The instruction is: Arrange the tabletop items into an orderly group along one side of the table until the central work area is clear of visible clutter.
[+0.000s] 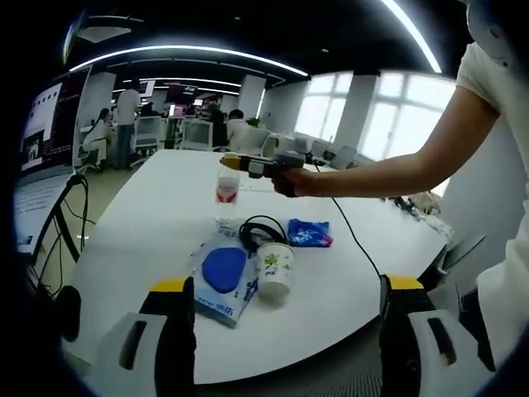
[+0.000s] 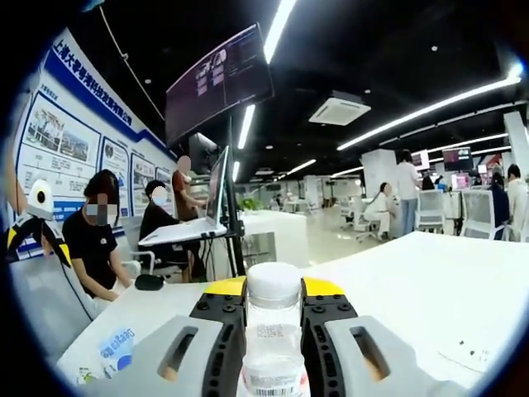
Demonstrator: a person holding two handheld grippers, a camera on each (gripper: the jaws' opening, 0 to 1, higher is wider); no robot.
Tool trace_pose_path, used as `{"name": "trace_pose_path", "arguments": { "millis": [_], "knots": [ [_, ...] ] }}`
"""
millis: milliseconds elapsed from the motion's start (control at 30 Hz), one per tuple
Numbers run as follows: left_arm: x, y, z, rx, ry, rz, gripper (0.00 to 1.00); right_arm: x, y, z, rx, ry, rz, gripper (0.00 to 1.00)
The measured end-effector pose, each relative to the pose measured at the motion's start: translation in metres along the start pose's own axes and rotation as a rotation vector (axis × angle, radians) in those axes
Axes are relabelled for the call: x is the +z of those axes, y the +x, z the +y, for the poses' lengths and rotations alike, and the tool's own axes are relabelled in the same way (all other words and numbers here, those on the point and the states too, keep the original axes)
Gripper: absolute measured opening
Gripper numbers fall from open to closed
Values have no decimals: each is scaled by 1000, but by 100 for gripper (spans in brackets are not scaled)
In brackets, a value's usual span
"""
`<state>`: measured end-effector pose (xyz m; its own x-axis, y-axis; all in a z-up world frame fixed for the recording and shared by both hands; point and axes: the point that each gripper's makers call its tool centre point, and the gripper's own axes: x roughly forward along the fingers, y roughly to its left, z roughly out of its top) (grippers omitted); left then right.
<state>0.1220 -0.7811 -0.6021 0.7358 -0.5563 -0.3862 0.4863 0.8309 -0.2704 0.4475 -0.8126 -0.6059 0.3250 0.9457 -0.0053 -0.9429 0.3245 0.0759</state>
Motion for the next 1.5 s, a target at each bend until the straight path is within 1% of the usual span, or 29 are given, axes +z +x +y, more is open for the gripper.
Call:
{"name": "trace_pose_path", "arguments": {
  "millis": [100, 333, 400, 433, 500, 600, 667, 733, 800, 867, 933, 967, 1100, 1233, 1333, 1433, 1500],
  "knots": [
    [2, 0, -2, 0, -1, -7, 90, -2, 0, 5, 18, -30, 23, 20],
    [3, 2, -8, -9, 6, -7, 90, 3, -2, 14, 13, -61, 47, 21],
    [3, 1, -9, -10, 7, -9, 90, 6, -3, 14, 10, -51, 41, 27],
    [3, 1, -10, -9, 9, -9, 90, 9, -3, 17, 11, -29, 27, 29],
    [2, 0, -10, -7, 12, -6, 90, 11, -5, 18, 4, -11, 20, 27],
    [2, -2, -11, -6, 12, -6, 91, 16, -6, 18, -10, -19, 20, 29],
    [3, -4, -13, -6, 10, -13, 91, 24, -9, 17, -23, -16, 7, 34],
    [4, -4, -13, -4, 9, -20, 92, 31, -12, 15, -43, -16, -2, 43],
    [5, -4, -13, -5, 9, -24, 93, 39, -18, 13, -62, -19, -8, 47],
    [5, -4, -14, -7, 10, -28, 93, 45, -24, 15, -66, -16, -15, 50],
    [6, -4, -15, -12, 9, -33, 93, 51, -29, 20, -62, -8, -27, 54],
    [7, -3, -17, -18, 8, -38, 93, 53, -34, 27, -56, -12, -19, 55],
    [6, -2, -20, -29, 15, -40, 93, 52, -44, 43, -41, -21, 18, 60],
    [4, -2, -22, -38, 35, -29, 93, 53, -52, 56, -36, -16, 26, 62],
    [5, -2, -23, -46, 35, -34, 94, 53, -54, 62, -41, -3, 35, 64],
    [9, -1, -22, -45, 36, -48, 94, 55, -59, 71, -48, 7, 32, 64],
    [11, -1, -21, -46, 38, -54, 94, 54, -60, 70, -54, 19, 25, 64]
  ]
}}
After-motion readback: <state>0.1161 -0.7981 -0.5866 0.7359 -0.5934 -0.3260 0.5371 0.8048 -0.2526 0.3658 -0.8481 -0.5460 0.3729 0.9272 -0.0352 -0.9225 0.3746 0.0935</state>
